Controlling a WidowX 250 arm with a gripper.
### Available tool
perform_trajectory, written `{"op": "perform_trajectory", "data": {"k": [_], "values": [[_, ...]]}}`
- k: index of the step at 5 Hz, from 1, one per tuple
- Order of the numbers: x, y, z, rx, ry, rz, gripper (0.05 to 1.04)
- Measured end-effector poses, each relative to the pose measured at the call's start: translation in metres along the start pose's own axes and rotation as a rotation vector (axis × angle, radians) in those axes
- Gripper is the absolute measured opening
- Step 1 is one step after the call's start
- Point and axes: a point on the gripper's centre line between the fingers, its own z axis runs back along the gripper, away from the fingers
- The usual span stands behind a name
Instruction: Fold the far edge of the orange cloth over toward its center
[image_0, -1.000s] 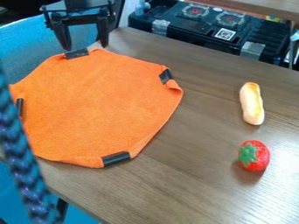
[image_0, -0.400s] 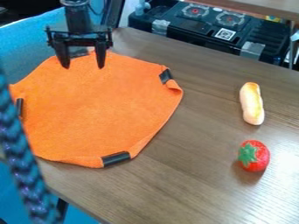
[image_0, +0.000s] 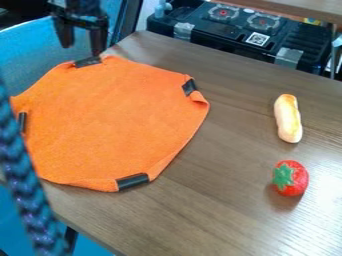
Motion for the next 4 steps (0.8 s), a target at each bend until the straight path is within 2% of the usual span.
{"op": "perform_trajectory", "data": {"k": [1, 2, 4], "values": [[0.002, -0.003, -0.002, -0.016, -0.018, -0.231, 1.001], [0.004, 0.001, -0.005, -0.031, -0.058, -0.266, 1.001], [0.012, 0.019, -0.015, 0.050, -0.067, -0.220, 1.001]]}}
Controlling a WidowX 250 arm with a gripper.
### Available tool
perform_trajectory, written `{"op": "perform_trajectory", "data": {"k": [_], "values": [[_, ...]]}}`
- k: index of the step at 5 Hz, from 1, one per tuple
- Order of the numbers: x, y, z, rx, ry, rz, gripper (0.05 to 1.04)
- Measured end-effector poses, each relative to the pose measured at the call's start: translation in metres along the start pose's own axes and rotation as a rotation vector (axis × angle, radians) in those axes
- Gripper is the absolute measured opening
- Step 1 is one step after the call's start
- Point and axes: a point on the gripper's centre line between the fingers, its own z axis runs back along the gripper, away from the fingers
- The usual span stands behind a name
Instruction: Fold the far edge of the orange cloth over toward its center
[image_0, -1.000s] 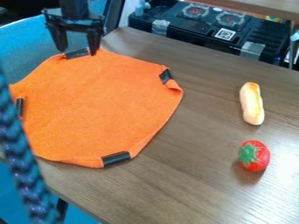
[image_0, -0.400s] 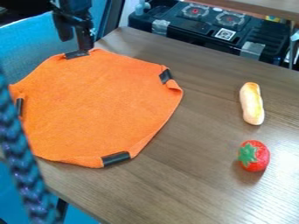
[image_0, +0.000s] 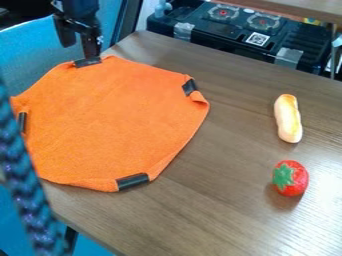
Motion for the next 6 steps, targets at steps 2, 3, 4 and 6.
{"op": "perform_trajectory", "data": {"k": [2, 3, 4, 6], "values": [[0.010, 0.011, -0.008, 0.066, -0.011, -0.031, 1.001], [0.017, 0.015, -0.016, 0.070, -0.001, -0.058, 1.001], [0.021, 0.020, -0.023, 0.096, -0.006, -0.045, 1.001], [0.035, 0.030, -0.041, 0.108, 0.030, -0.027, 1.001]]}}
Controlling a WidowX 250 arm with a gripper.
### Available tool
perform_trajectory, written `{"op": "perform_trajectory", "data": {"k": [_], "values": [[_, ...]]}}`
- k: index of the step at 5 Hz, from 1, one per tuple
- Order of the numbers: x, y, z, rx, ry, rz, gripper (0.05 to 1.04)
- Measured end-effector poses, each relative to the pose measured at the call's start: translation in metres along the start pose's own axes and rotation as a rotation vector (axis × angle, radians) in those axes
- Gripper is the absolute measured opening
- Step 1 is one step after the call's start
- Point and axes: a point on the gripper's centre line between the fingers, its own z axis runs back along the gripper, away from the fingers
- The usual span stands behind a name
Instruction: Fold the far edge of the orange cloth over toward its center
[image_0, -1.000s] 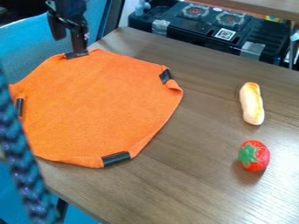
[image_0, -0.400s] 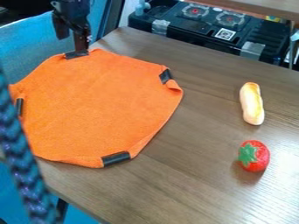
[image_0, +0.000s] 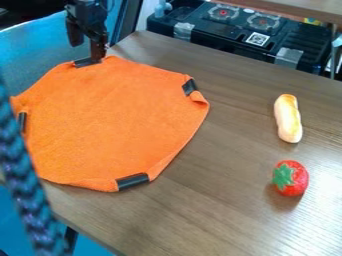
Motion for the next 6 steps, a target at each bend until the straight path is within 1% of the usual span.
{"op": "perform_trajectory", "data": {"k": [2, 4, 5, 6], "values": [[0.009, 0.008, -0.010, 0.010, 0.037, 0.015, 1.001], [0.006, 0.008, -0.022, 0.012, 0.071, 0.006, 0.982], [0.005, 0.007, -0.028, 0.010, 0.088, 0.001, 0.870], [0.006, 0.002, -0.030, 0.007, 0.108, -0.006, 0.577]]}}
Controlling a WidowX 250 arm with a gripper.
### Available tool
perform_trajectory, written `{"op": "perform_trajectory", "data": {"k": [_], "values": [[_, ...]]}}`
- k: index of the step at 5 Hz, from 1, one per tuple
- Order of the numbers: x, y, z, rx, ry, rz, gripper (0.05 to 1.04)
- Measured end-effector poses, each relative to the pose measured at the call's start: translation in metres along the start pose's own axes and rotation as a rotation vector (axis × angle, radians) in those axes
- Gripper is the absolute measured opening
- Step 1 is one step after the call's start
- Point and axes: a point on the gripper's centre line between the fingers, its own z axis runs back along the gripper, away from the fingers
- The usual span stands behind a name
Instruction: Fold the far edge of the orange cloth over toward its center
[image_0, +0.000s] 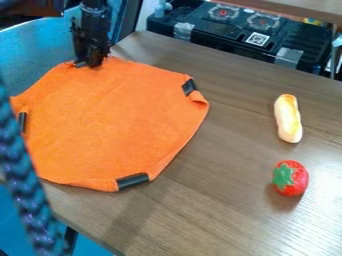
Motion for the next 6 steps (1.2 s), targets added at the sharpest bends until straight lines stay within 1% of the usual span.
{"op": "perform_trajectory", "data": {"k": [1, 2, 3, 4, 5, 6], "values": [[0.001, 0.000, 0.001, 0.013, 0.000, 0.003, 0.303], [0.001, 0.001, 0.001, 0.016, 0.004, 0.006, 0.129], [0.000, -0.003, -0.003, 0.026, 0.009, -0.008, 0.062], [-0.004, -0.011, 0.012, 0.024, -0.028, -0.023, 0.055], [0.005, -0.026, 0.042, 0.055, -0.107, -0.059, 0.055], [0.001, -0.043, 0.063, 0.085, -0.154, -0.102, 0.055]]}}
